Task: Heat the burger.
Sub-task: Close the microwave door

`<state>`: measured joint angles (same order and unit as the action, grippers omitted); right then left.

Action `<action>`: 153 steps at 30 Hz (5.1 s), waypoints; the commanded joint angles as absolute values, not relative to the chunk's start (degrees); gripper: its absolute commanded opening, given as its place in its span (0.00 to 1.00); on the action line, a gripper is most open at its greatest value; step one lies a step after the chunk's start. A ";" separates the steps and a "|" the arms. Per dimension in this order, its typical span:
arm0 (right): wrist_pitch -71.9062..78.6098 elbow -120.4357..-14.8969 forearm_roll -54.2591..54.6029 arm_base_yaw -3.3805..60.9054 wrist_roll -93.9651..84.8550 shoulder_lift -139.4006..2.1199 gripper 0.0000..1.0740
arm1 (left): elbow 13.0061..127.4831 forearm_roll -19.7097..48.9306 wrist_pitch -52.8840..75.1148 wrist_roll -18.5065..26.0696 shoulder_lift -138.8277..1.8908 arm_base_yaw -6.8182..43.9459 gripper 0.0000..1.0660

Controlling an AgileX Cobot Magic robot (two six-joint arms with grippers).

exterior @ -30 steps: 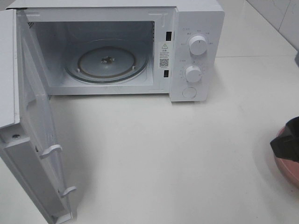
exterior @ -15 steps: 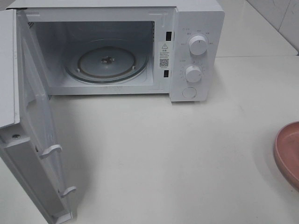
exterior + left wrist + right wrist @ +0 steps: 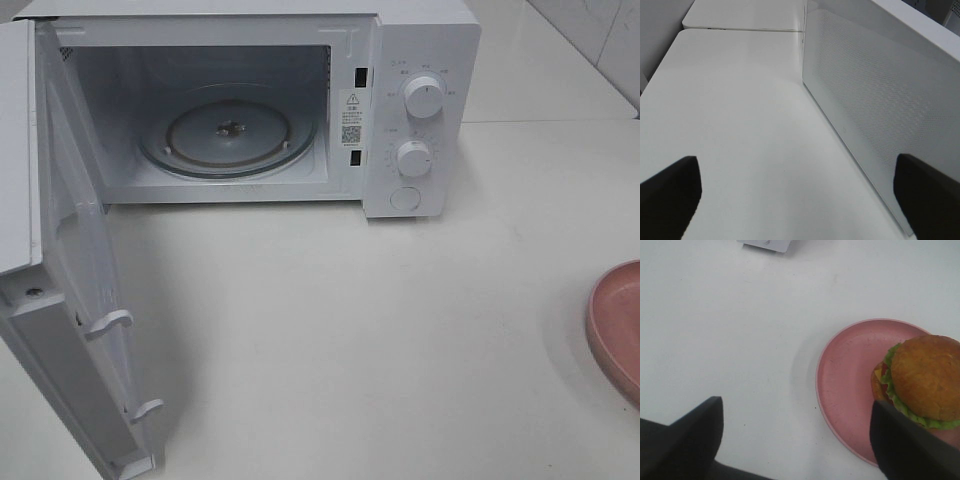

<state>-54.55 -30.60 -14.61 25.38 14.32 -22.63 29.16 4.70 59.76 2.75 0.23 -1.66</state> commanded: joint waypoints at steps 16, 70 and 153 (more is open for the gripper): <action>-56.49 -29.79 -3.61 8.02 2.98 -7.28 0.71 | 28.93 4.64 59.47 2.69 1.32 -1.72 0.94; -57.58 -28.88 -3.84 4.53 3.90 1.72 0.71 | 28.93 4.64 59.47 2.69 1.43 -1.72 0.94; -57.58 -28.88 -3.84 4.53 3.90 1.72 0.70 | 8.25 -26.53 -38.96 -21.31 -58.10 0.06 0.00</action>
<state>-57.52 -28.93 -3.67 5.04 4.24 0.29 8.42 -21.43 -36.15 -17.82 -55.92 -0.29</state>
